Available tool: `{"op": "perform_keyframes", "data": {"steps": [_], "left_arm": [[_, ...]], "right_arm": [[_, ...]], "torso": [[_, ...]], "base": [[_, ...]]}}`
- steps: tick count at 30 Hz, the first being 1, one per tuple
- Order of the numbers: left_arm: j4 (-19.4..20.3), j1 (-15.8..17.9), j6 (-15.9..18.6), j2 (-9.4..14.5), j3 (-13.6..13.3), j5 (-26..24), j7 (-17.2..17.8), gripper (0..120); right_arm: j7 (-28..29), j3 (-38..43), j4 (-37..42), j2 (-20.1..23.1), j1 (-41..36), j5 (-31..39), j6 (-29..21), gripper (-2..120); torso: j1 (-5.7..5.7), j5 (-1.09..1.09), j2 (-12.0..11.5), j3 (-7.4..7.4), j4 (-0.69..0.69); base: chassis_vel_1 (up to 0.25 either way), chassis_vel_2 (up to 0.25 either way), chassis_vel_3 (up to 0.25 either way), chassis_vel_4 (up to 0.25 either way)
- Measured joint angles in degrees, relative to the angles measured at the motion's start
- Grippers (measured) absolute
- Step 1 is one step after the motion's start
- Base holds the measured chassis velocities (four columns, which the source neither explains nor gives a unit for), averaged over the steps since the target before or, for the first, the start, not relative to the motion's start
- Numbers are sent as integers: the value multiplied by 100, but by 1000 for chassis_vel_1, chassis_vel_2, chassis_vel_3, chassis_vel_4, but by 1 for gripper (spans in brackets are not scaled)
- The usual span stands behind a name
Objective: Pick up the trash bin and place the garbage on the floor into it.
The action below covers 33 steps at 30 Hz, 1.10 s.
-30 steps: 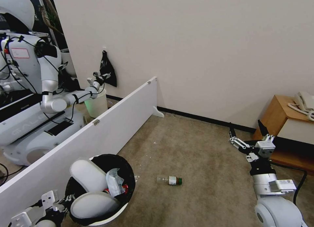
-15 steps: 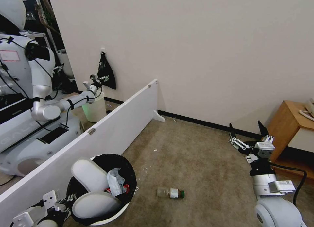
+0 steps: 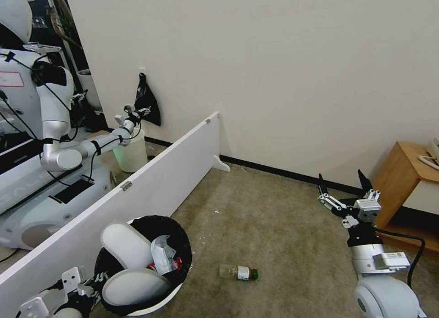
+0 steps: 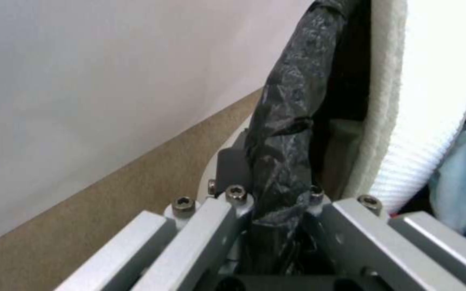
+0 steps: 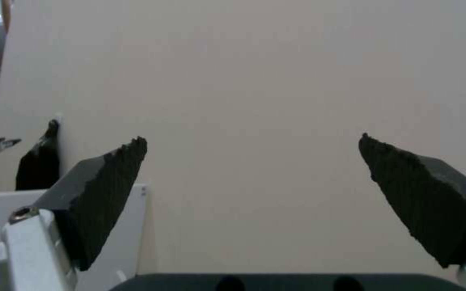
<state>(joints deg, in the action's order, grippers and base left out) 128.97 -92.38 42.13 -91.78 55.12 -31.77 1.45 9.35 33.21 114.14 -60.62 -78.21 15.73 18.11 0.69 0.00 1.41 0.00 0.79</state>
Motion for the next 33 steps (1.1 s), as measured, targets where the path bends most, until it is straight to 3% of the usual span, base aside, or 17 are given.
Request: {"op": "perform_keyframes", "data": {"steps": [5,12,14,15,16,17,18,20,23,25,26,30,33], "left_arm": [[-28,0,0,18,5,1,-2,1],[-32,-24,0,43,50,1,-11,1],[15,-49,1,43,63,-2,-14,1],[15,-49,1,43,63,-2,-14,1],[28,-55,0,41,63,-2,-15,1],[64,-69,0,36,69,-5,-15,1],[64,-69,0,36,69,-5,-15,1],[108,-78,1,23,80,-12,-16,1],[120,-79,1,16,88,-15,-18,1],[132,-89,0,8,94,-18,-23,1],[132,-89,0,8,94,-18,-23,1],[102,-53,1,13,82,-20,-26,1],[35,-25,0,21,49,-20,-28,1]], "right_arm": [[-114,-91,-33,227,71,-54,-177,100],[30,-870,-20,882,611,393,-1031,100],[195,-1501,54,1140,1049,814,-1728,100],[195,-1501,54,1140,1049,814,-1728,100],[231,-1657,67,1192,1160,913,-1897,100],[360,-2067,127,1345,1456,1182,-2374,100],[360,-2067,127,1345,1456,1182,-2374,100],[575,-2876,195,1586,2009,1718,-3206,100],[722,-3311,175,1637,2297,1974,-3554,100],[944,-4157,37,1658,2858,2404,-4184,100],[944,-4157,37,1658,2858,2404,-4184,100],[980,-4852,-67,1681,3360,3036,-5085,100],[1007,-5111,-175,1699,3488,3208,-5366,100]], "torso": [[0,0,0,0,0],[0,0,1,0,0],[0,-1,1,0,-1],[0,-1,1,0,-1],[0,0,1,0,-2],[0,0,2,0,-2],[0,0,2,0,-2],[0,-2,2,0,0],[0,-1,2,0,0],[0,0,1,0,-1],[0,0,1,0,-1],[0,0,2,0,-2],[0,-2,1,0,2]], "base": [[0,0,0,0],[0,0,0,0],[0,0,0,0],[0,0,0,0],[0,0,0,0],[0,0,0,0],[0,0,0,0],[0,0,0,0],[0,0,0,0],[0,0,0,0],[0,0,0,0],[0,0,0,0],[0,0,0,0]]}}
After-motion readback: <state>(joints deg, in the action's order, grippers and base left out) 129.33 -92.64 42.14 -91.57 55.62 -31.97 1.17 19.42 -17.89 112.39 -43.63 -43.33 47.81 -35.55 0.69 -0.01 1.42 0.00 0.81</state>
